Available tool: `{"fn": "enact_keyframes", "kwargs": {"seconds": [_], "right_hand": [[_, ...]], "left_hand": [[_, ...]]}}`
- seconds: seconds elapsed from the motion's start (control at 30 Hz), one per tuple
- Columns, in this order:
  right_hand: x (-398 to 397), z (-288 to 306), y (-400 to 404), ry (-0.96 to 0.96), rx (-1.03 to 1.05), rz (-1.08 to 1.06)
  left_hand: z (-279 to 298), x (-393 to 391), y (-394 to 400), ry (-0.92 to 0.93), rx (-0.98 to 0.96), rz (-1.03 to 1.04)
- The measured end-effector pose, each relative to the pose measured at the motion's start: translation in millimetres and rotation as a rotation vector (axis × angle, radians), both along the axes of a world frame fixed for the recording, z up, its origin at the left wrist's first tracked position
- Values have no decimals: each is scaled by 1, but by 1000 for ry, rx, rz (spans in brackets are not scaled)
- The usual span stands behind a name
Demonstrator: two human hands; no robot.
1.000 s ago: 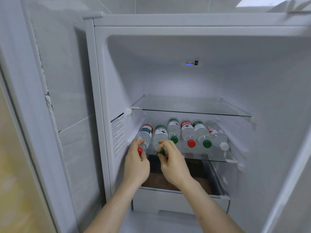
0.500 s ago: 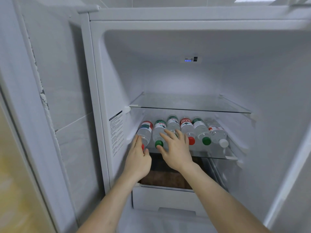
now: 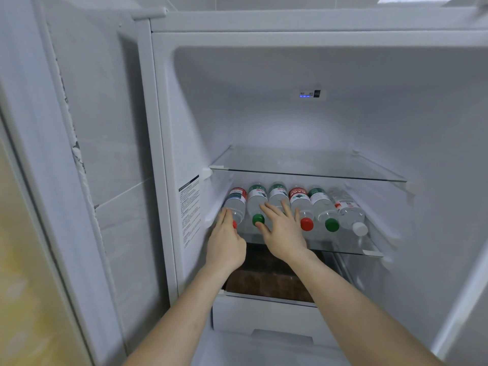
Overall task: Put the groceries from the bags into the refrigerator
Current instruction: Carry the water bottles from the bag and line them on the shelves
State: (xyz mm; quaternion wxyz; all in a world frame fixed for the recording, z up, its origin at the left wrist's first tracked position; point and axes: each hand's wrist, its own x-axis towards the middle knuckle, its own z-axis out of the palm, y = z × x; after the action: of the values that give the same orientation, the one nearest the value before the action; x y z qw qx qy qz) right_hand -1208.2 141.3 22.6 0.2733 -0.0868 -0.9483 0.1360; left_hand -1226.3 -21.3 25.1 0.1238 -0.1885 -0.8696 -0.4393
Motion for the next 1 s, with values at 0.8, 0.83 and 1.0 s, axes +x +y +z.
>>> {"fn": "enact_keyframes", "kwargs": {"seconds": [0.8, 0.83, 1.0], "right_hand": [[3, -2, 1, -75, -53, 5], [6, -1, 1, -78, -60, 10], [25, -9, -5, -53, -82, 37]], "left_hand": [[19, -11, 13, -95, -203, -91], [19, -9, 11, -100, -202, -103], [9, 6, 1, -44, -165, -128]]}}
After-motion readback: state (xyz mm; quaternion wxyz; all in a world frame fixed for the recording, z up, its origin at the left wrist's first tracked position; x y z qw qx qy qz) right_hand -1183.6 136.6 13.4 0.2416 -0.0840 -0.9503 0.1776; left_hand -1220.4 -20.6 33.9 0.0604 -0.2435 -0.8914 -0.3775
